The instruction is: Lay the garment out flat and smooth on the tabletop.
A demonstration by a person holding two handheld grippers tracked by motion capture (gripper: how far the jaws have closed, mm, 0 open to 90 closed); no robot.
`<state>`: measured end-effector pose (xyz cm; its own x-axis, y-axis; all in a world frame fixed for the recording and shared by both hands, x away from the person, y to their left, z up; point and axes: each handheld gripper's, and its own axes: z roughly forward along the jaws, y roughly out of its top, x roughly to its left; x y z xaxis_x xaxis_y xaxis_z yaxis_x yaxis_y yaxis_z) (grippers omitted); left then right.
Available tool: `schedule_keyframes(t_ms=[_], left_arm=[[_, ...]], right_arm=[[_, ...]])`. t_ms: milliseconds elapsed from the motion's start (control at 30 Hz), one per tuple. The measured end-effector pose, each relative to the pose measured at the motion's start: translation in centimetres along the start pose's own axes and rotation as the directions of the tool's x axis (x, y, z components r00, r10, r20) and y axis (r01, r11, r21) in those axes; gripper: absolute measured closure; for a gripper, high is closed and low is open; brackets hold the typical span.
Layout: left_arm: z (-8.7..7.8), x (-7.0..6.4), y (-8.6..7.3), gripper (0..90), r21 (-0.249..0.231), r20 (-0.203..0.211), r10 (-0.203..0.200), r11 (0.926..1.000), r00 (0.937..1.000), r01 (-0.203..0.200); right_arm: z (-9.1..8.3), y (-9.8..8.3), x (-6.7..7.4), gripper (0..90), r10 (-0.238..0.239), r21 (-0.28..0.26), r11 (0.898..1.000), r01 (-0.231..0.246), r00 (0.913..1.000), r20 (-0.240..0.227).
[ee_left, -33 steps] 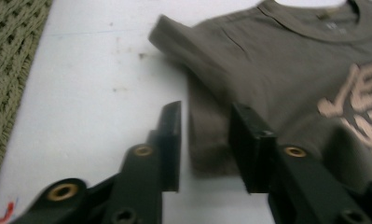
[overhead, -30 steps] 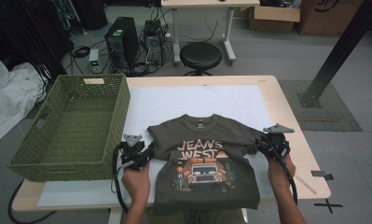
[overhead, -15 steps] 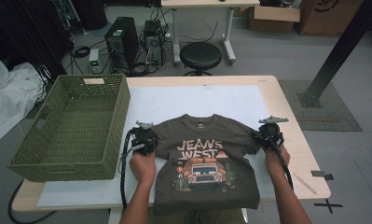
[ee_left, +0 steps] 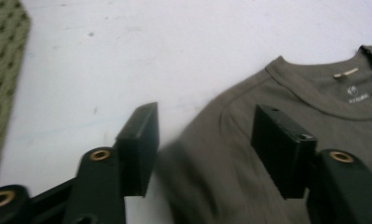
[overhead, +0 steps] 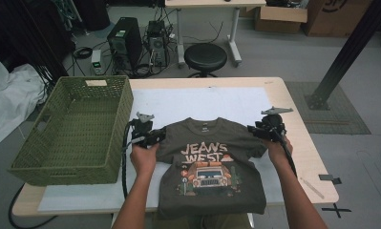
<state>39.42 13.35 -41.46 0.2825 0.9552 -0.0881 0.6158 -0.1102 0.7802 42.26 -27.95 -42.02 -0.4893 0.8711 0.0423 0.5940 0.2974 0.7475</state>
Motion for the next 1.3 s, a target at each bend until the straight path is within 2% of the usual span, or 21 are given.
schedule_keyframes(t_ms=[133, 233, 300, 367, 400, 433, 467, 533, 600, 700, 833, 867, 900, 933, 967, 1000, 1067, 1100, 1167, 1233, 1300], left_arm=[[2.5, -0.1, 1.7, 40.6, 0.057, 0.059, 0.052, 0.9968, 0.9969, -0.055], [4.3, 0.0, 2.0, 41.9, 0.104, 0.068, 0.071, 0.9915, 0.9952, -0.078], [5.5, 0.2, 1.7, 43.3, 0.169, 0.082, 0.094, 0.9799, 0.9922, -0.106], [5.7, 0.3, 1.4, 49.4, 0.149, 0.081, 0.136, 0.9778, 0.9874, -0.147], [5.6, 0.4, 1.5, 61.8, 0.156, 0.094, 0.127, 0.9777, 0.9874, -0.141], [5.6, 0.5, 1.7, 83.4, 0.167, 0.117, 0.125, 0.9754, 0.9853, -0.143], [5.7, 0.4, 2.0, 84.9, 0.183, 0.115, 0.117, 0.9735, 0.9865, -0.137], [6.0, 0.2, 2.8, 86.2, 0.220, 0.102, 0.139, 0.9625, 0.9851, -0.158], [5.9, 0.2, 3.6, 86.3, 0.185, 0.068, 0.143, 0.9707, 0.9874, -0.153], [5.8, 0.4, 5.0, 86.2, 0.126, 0.040, 0.105, 0.9860, 0.9937, -0.109], [6.2, 0.0, 6.7, 85.6, 0.074, -0.037, 0.126, 0.9896, 0.9914, -0.123], [6.3, -0.2, 6.8, 85.0, 0.062, -0.055, 0.124, 0.9907, 0.9907, -0.121], [6.5, -0.4, 6.8, 79.8, 0.041, -0.084, 0.112, 0.9932, 0.9902, -0.109], [6.6, -0.8, 6.8, 66.0, 0.054, -0.102, 0.077, 0.9960, 0.9919, -0.072], [6.7, -1.3, 6.7, 60.4, 0.073, -0.103, 0.066, 0.9956, 0.9926, -0.058], [6.7, -1.7, 6.6, 56.9, 0.077, -0.105, 0.075, 0.9947, 0.9916, -0.067], [6.0, -2.7, 6.2, 55.8, 0.055, -0.142, 0.136, 0.9900, 0.9805, -0.130], [5.7, -2.8, 6.0, 54.8, 0.044, -0.160, 0.141, 0.9898, 0.9770, -0.135], [5.0, -2.7, 5.6, 51.9, 0.057, -0.179, 0.127, 0.9913, 0.9756, -0.119], [4.0, -2.4, 4.6, 51.3, 0.044, -0.215, 0.114, 0.9932, 0.9700, -0.107], [2.8, -1.9, 3.2, 52.3, 0.029, -0.222, 0.071, 0.9974, 0.9725, -0.066]], right_arm=[[2.0, 0.9, 0.1, 50.0, -0.039, 0.023, 0.999, 0.040, 0.9974, -0.061], [3.5, 1.1, -0.1, 49.5, -0.007, 0.044, 0.999, 0.011, 0.9949, -0.100], [4.1, 1.1, -0.1, 52.2, -0.008, 0.061, 0.998, 0.015, 0.9935, -0.113], [4.4, 1.1, 0.2, 59.2, -0.045, 0.071, 0.996, 0.052, 0.9937, -0.102], [4.4, 1.1, 0.1, 70.4, -0.048, 0.071, 0.996, 0.056, 0.9933, -0.105], [4.4, 1.1, -0.2, 84.5, -0.039, 0.070, 0.996, 0.048, 0.9911, -0.127], [4.5, 1.2, -0.4, 85.7, -0.030, 0.074, 0.996, 0.042, 0.9875, -0.155], [4.8, 1.6, -0.6, 86.6, -0.053, 0.080, 0.995, 0.067, 0.9850, -0.164], [5.1, 2.3, -0.5, 86.5, -0.093, 0.078, 0.992, 0.102, 0.9894, -0.111], [5.4, 3.4, -0.3, 86.4, -0.115, 0.027, 0.993, 0.116, 0.9923, -0.047], [6.1, 4.8, 0.3, 86.2, -0.165, -0.004, 0.986, 0.165, 0.9851, 0.049], [6.5, 5.2, 0.6, 86.1, -0.188, -0.011, 0.982, 0.190, 0.9780, 0.091], [6.8, 5.3, 0.8, 86.0, -0.200, -0.007, 0.979, 0.202, 0.9729, 0.116], [7.2, 5.5, 0.9, 85.8, -0.203, 0.011, 0.979, 0.203, 0.9693, 0.139], [7.6, 5.6, 0.9, 85.0, -0.186, 0.027, 0.982, 0.184, 0.9719, 0.144], [8.0, 5.6, 0.8, 82.2, -0.166, 0.040, 0.986, 0.162, 0.9768, 0.136], [8.2, 5.5, 0.6, 70.9, -0.130, 0.030, 0.991, 0.127, 0.9826, 0.132], [7.6, 5.4, 0.3, 67.7, -0.090, 0.003, 0.996, 0.090, 0.9884, 0.122], [6.2, 5.3, -0.4, 61.6, -0.021, -0.052, 0.998, 0.027, 0.9941, 0.106], [4.3, 4.6, -1.3, 61.2, 0.047, -0.129, 0.991, -0.037, 0.9962, 0.074], [1.9, 3.3, -2.3, 62.3, 0.130, -0.198, 0.973, -0.121, 0.9911, 0.029]])
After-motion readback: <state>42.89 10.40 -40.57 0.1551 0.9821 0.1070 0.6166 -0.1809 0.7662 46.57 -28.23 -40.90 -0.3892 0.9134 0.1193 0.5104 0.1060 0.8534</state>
